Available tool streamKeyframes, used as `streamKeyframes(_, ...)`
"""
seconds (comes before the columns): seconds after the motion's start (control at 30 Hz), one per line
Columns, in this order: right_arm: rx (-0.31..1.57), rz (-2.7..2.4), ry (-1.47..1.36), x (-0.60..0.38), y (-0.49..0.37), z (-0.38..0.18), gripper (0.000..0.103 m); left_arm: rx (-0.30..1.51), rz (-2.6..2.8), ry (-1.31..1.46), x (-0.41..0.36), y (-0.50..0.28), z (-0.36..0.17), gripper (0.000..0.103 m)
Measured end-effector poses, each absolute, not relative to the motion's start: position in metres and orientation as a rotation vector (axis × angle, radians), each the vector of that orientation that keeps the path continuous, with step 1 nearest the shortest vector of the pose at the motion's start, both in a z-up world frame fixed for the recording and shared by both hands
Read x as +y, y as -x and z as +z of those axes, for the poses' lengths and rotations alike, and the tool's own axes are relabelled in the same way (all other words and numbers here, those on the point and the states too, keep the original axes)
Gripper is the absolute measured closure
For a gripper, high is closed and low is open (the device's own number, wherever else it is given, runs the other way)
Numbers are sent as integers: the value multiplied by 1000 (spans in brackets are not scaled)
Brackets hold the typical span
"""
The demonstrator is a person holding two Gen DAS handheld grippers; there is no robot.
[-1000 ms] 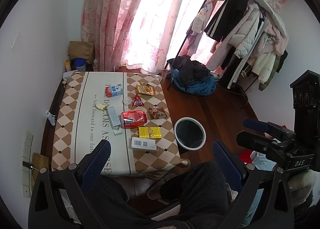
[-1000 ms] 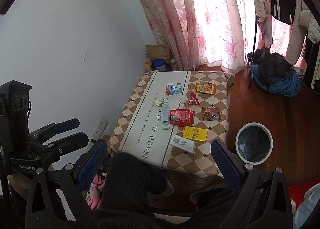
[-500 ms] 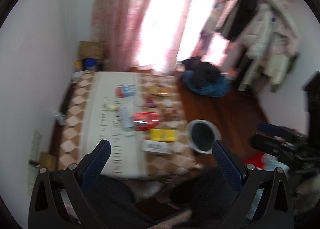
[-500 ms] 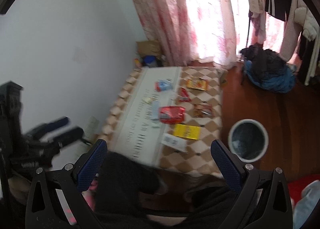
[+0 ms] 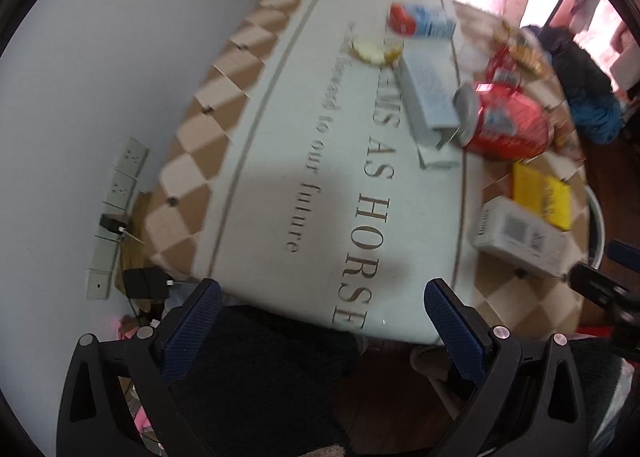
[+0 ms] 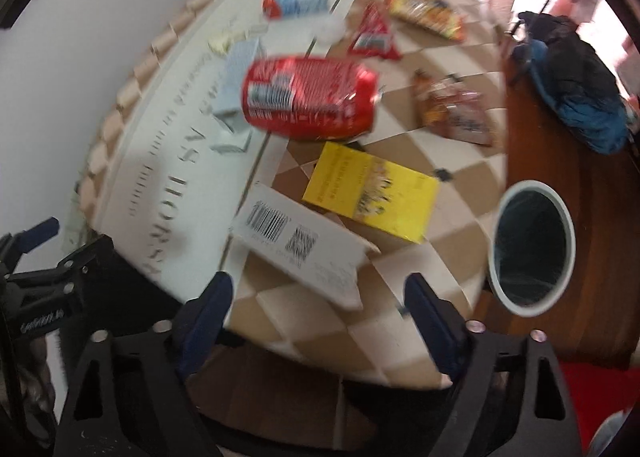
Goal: Collect trash
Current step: 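Grasp the pink-and-white box with the right tool while the left tool reaches toward the grey box, then grasp the grey box with the left tool while the right tool holds the pink box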
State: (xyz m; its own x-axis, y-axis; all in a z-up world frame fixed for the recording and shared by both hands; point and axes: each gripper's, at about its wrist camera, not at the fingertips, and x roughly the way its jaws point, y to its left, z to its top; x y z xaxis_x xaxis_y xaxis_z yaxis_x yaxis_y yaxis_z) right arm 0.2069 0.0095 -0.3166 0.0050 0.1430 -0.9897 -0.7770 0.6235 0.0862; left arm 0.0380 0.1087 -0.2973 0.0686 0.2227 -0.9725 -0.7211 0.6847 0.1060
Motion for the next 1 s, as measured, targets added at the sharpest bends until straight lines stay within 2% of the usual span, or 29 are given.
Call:
streamKeyframes(0.13,1389,807,716,39,-205,-359,16,1396,737,451,109,-52,-334,0)
streamKeyframes(0.23,1391,861,701,49,-203,-365,15,1425,716,444,106,-54,-345,0)
streamKeyframes(0.37,1454,892,644,46,-194,-369,34,1445,703,442,105,-53,-355,0)
streamKeyframes(0.57,1552,888,527,38,-189,-387,30,1468,707,439,111,-50,-368,0)
streamKeyframes(0.63,1574,865,515,38,-191,-391,39,1469,710,442,112,-49,-368,0)
streamKeyframes(0.67,1553,849,526,36,-190,-390,53,1465,712,439,112,-48,-367,0)
streamKeyframes(0.7,1563,843,501,34,-188,-392,61,1462,716,433,113,-48,-365,0)
streamKeyframes(0.83,1627,818,340,18,-198,-389,61,1456,712,441,114,-51,-361,0)
streamKeyframes(1.0,1569,790,170,-5,-225,-349,61,1417,689,494,127,-70,-349,0)
